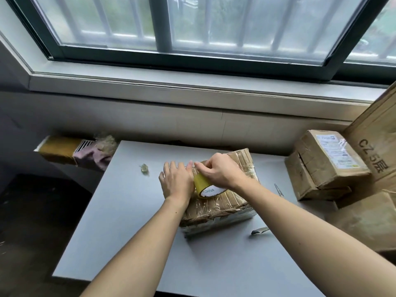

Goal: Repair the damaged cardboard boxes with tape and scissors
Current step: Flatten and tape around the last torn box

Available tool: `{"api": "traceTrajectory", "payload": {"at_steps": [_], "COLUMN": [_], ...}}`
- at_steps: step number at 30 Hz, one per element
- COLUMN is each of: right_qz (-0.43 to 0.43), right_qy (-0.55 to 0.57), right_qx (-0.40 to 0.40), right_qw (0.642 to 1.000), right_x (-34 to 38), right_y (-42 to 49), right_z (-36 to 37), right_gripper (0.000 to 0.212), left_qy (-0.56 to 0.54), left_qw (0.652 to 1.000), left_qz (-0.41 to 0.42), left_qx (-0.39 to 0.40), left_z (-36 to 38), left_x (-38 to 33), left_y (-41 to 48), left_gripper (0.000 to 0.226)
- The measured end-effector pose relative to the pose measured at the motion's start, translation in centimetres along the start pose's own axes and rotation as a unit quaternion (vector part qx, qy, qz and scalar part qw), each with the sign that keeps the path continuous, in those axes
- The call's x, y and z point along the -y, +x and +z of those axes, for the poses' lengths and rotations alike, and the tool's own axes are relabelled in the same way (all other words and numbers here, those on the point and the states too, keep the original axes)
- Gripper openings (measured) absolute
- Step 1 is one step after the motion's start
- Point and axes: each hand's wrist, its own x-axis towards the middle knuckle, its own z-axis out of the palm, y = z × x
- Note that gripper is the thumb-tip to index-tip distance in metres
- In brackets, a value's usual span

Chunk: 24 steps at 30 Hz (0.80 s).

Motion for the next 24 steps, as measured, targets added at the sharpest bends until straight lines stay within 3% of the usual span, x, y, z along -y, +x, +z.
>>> {"api": "traceTrajectory", "payload": {"at_steps": [3,5,7,12,18,20,24], "right_qz": [0.005,0.069,0.106,0.016,-0.009,-0.026,-0.010], "right_qy": [0.147,0.317,0.366,0.140,-0.085,-0.081,0.091], "right_qx": [-0.037,-0.043,-0.023,-0.005,-0.035,-0.034,-0.011], "right_qw": [0.988,0.945,0.924,0.990,0.996,0.996,0.996], "right_x": [-1.3,-2.5,-2.9,-0.9,-3.7,-3.7,-4.2], "right_y": [-0.8,-1.3,-1.5,-0.1,-1.1,-1.2,-1.4], "right_z": [1.3,2.3,2.4,-0.1,-3.8,-4.1,-3.9], "right_gripper": [0.062,0.059,0.058,0.059,0.052,0.054,0.058], "left_qy": [0.011,0.018,0.029,0.034,0.077,0.078,0.106], "left_qw": [0.999,0.998,0.998,0.999,0.996,0.996,0.993], "left_qz": [-0.026,-0.038,-0.030,-0.011,0.015,0.024,0.047], "left_qx": [0.017,0.039,0.051,0.032,0.029,0.040,0.034], "left_z": [0.1,-0.1,-0.2,0.1,0.4,0.2,-0.7], "left_x": [0.1,0.2,0.1,0.8,0.5,0.6,1.9], "left_y": [-0.3,-0.4,-0.4,-0.5,-0.2,-0.1,0.5], "left_gripper": [0.058,0.058,0.056,0.050,0.048,0.048,0.047]}}
